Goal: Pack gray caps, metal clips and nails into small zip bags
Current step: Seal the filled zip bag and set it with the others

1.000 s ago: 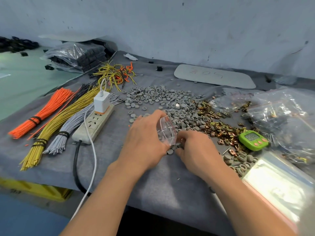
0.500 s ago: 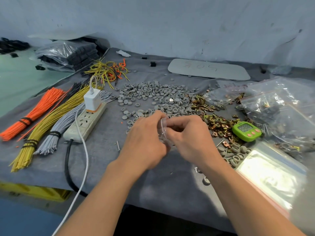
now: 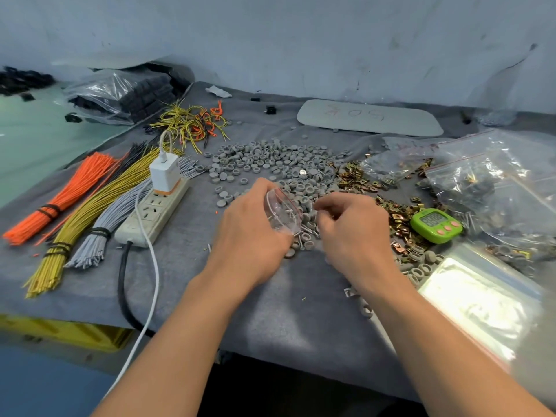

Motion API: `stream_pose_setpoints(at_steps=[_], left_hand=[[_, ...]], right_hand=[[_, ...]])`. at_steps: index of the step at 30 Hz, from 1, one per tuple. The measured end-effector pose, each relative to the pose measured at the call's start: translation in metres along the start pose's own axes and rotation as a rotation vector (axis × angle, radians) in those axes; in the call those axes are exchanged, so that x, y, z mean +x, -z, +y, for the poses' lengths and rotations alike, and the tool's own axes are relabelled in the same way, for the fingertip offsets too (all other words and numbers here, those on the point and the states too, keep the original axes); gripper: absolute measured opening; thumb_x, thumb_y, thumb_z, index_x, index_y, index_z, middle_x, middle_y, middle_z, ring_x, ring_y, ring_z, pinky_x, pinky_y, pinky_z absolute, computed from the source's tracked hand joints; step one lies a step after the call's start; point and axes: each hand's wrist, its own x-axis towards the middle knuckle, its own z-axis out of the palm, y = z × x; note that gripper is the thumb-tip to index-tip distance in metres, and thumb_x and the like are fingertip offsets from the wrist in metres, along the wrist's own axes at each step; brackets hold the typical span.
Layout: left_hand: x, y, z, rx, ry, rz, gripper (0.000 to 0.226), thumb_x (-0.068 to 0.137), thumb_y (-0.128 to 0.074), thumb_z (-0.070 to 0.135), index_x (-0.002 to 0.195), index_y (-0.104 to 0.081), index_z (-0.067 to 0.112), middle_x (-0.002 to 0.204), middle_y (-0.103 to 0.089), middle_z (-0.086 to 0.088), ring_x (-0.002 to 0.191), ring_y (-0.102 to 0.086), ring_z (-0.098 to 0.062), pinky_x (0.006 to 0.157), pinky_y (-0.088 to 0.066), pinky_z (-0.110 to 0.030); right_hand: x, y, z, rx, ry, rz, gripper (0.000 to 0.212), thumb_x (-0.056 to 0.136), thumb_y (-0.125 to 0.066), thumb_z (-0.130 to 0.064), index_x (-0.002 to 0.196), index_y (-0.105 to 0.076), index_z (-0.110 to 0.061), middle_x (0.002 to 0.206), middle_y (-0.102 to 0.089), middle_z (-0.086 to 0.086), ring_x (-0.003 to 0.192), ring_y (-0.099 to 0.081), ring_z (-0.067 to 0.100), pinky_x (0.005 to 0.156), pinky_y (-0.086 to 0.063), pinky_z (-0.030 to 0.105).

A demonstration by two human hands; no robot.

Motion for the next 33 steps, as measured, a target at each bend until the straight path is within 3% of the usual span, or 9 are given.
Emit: stream_pose_setpoints(at_steps=[2, 5, 8, 13, 15, 18, 21, 28, 33], left_hand=[[-0.001, 0.001, 0.001, 0.002, 0.005, -0.002, 0.038, 0.076, -0.078, 0.028, 0.101, -0.052, 0.038, 0.089, -0.064, 0.012, 0.086, -0.058, -0.016, 0.072, -0.044, -0.033], [-0.001, 0.000, 0.001, 0.026, 0.003, -0.018, 0.037, 0.077, -0.076, 0.029, 0.102, -0.051, 0.039, 0.092, -0.063, 0.010, 0.089, -0.058, -0.020, 0.075, -0.050, -0.038], [0.000, -0.001, 0.002, 0.033, 0.008, -0.015, 0.035, 0.080, -0.076, 0.029, 0.102, -0.050, 0.039, 0.092, -0.062, 0.010, 0.088, -0.057, -0.020, 0.073, -0.045, -0.037], [0.001, -0.002, 0.002, 0.054, 0.017, -0.022, 0.034, 0.081, -0.075, 0.028, 0.103, -0.050, 0.037, 0.093, -0.065, 0.008, 0.088, -0.057, -0.021, 0.071, -0.042, -0.036], [0.002, -0.002, 0.001, 0.046, 0.022, -0.017, 0.035, 0.081, -0.075, 0.027, 0.103, -0.050, 0.037, 0.093, -0.065, 0.009, 0.088, -0.056, -0.020, 0.071, -0.042, -0.035], [0.002, -0.002, 0.000, 0.106, 0.005, -0.028, 0.038, 0.080, -0.076, 0.029, 0.106, -0.049, 0.036, 0.095, -0.064, 0.008, 0.089, -0.052, -0.020, 0.072, -0.037, -0.034], [-0.002, -0.005, 0.001, 0.157, -0.033, -0.097, 0.035, 0.081, -0.073, 0.029, 0.104, -0.048, 0.036, 0.093, -0.058, 0.009, 0.094, -0.055, -0.023, 0.071, -0.036, -0.036], [-0.006, -0.006, 0.010, 0.019, -0.114, -0.129, 0.034, 0.075, -0.073, 0.028, 0.100, -0.052, 0.034, 0.090, -0.066, 0.009, 0.088, -0.060, -0.021, 0.070, -0.047, -0.040], [-0.002, 0.001, 0.006, 0.017, -0.010, -0.056, 0.040, 0.076, -0.079, 0.025, 0.103, -0.053, 0.038, 0.095, -0.068, 0.007, 0.092, -0.061, -0.022, 0.075, -0.051, -0.041]], right_hand=[[-0.006, -0.005, -0.001, -0.244, 0.054, -0.181, 0.021, 0.092, -0.063, -0.020, 0.106, -0.078, -0.025, 0.093, -0.077, -0.002, 0.086, -0.071, 0.020, 0.081, -0.059, 0.032], [-0.009, -0.010, -0.003, -0.523, 0.081, -0.382, 0.037, 0.083, -0.054, -0.006, 0.111, -0.070, -0.024, 0.093, -0.071, 0.009, 0.088, -0.065, 0.033, 0.071, -0.055, 0.035], [-0.008, -0.008, -0.005, -0.557, 0.081, -0.379, 0.042, 0.080, -0.052, 0.001, 0.109, -0.071, -0.023, 0.085, -0.068, 0.008, 0.081, -0.065, 0.034, 0.066, -0.056, 0.036], [-0.010, -0.007, -0.005, -0.565, 0.080, -0.315, 0.021, 0.087, -0.059, -0.007, 0.093, -0.072, -0.022, 0.086, -0.073, 0.005, 0.083, -0.068, 0.033, 0.074, -0.060, 0.041], [-0.010, -0.006, -0.003, -0.498, 0.110, -0.224, 0.017, 0.093, -0.059, -0.013, 0.091, -0.073, -0.022, 0.082, -0.073, 0.002, 0.082, -0.068, 0.030, 0.074, -0.058, 0.039], [-0.008, 0.001, -0.005, -0.081, 0.141, -0.053, 0.015, 0.093, -0.069, -0.016, 0.087, -0.080, -0.024, 0.074, -0.074, -0.009, 0.067, -0.067, 0.009, 0.063, -0.052, 0.024], [-0.010, 0.005, -0.012, 0.270, 0.137, -0.090, 0.019, 0.084, -0.080, -0.009, 0.079, -0.082, -0.028, 0.067, -0.074, -0.016, 0.052, -0.065, 0.000, 0.047, -0.046, 0.011], [-0.007, -0.008, -0.011, 0.402, 0.093, -0.281, 0.026, 0.090, -0.068, -0.003, 0.083, -0.080, -0.025, 0.074, -0.078, -0.001, 0.069, -0.070, 0.009, 0.068, -0.060, 0.038], [-0.001, -0.005, -0.007, 0.473, 0.016, -0.122, 0.026, 0.085, -0.070, -0.008, 0.083, -0.084, -0.030, 0.075, -0.078, -0.009, 0.065, -0.072, 0.002, 0.057, -0.052, 0.023]])
